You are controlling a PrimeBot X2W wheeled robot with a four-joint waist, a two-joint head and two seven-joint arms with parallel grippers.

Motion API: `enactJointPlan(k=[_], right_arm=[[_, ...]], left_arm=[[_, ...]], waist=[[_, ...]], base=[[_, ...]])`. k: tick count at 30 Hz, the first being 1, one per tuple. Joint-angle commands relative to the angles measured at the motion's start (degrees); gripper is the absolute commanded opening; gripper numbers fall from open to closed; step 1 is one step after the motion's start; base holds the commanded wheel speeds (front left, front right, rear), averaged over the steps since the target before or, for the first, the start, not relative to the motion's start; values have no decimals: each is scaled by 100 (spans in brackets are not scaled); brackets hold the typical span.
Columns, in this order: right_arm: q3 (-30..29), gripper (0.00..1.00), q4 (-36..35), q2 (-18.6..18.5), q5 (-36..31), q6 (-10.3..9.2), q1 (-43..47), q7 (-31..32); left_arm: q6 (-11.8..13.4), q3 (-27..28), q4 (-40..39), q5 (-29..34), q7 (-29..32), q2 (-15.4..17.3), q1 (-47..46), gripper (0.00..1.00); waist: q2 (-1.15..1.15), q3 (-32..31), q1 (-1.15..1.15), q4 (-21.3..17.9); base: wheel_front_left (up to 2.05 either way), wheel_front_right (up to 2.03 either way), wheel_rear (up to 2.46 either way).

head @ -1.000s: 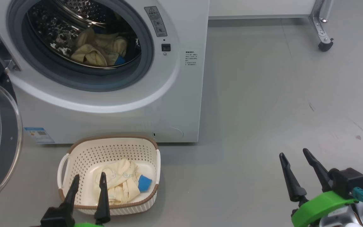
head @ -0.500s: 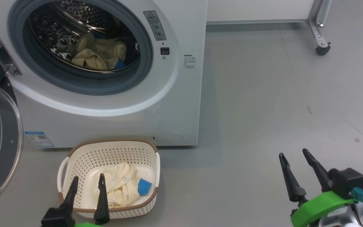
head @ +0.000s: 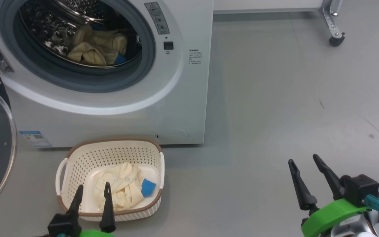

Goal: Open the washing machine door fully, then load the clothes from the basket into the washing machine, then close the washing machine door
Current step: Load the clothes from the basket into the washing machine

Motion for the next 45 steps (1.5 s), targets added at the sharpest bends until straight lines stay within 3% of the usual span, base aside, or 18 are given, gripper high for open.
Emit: enactJointPlan(k=[1, 12, 24, 35, 45], right_arm=[[140, 100, -244, -49, 17, 22, -251, -27], [212, 100, -307, -49, 92, 22, -752, -174], [482, 100, -101, -49, 295, 22, -1869, -571], [992, 100, 345, -49, 780, 22, -2769, -1014], [1379, 100, 628, -49, 1214, 22, -3157, -1142]], left_arm=[[524, 199, -58, -16, -4, 25, -428, 100], [241, 37, 865, -17, 244, -126, -1531, 100], [-225, 68, 2744, -101, 403, -178, -3209, 100], [-928, 289, 4399, -370, 615, 198, -4724, 100], [-1468, 542, 5333, -721, 908, 647, -5448, 100]], waist=[[0, 150, 0, -41], [0, 1254, 0, -220], [0, 2793, 0, -733], [0, 4229, 0, -1383], [0, 4986, 0, -1782]], base=[[0, 0, 0], [0, 0, 0], [0, 0, 0], [0, 0, 0], [0, 0, 0]])
